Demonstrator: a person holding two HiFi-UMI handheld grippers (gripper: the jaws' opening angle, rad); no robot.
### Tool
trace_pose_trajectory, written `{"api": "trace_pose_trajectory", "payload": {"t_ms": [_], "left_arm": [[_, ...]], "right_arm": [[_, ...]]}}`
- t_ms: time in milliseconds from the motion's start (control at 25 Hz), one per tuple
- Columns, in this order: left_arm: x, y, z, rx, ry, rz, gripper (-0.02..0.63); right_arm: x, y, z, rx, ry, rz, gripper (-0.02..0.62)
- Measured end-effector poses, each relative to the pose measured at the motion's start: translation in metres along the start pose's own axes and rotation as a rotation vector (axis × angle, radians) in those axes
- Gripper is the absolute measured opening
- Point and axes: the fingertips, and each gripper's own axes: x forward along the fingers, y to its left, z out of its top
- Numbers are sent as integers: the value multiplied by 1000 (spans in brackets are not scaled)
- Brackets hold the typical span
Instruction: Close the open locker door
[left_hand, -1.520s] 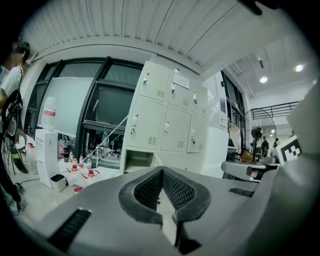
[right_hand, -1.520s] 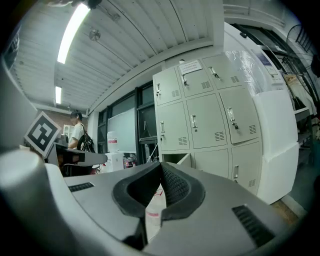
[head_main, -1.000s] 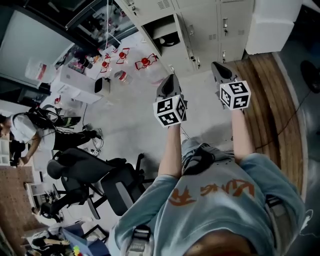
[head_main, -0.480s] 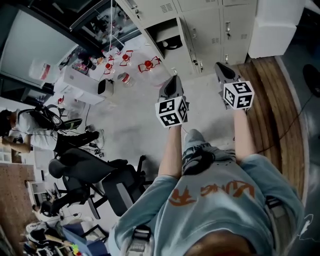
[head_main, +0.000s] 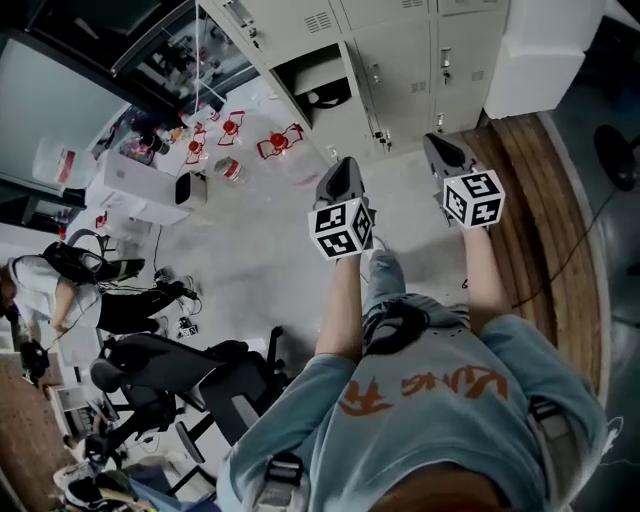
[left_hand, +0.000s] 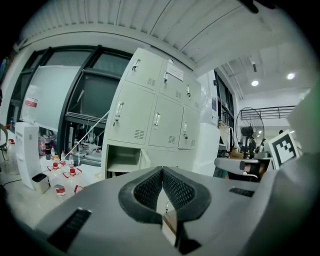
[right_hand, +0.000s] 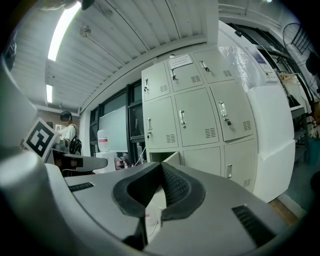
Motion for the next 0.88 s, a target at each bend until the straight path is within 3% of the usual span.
{"api": "trace_pose_trajectory", "payload": {"t_ms": [480, 880], "left_arm": [[108, 62, -57, -56, 195, -16, 20], [166, 108, -119, -146, 315, -32, 20]], "right_arm": [[115, -26, -62, 113, 100, 34, -3], [201, -18, -130, 66, 257, 134, -2]]}}
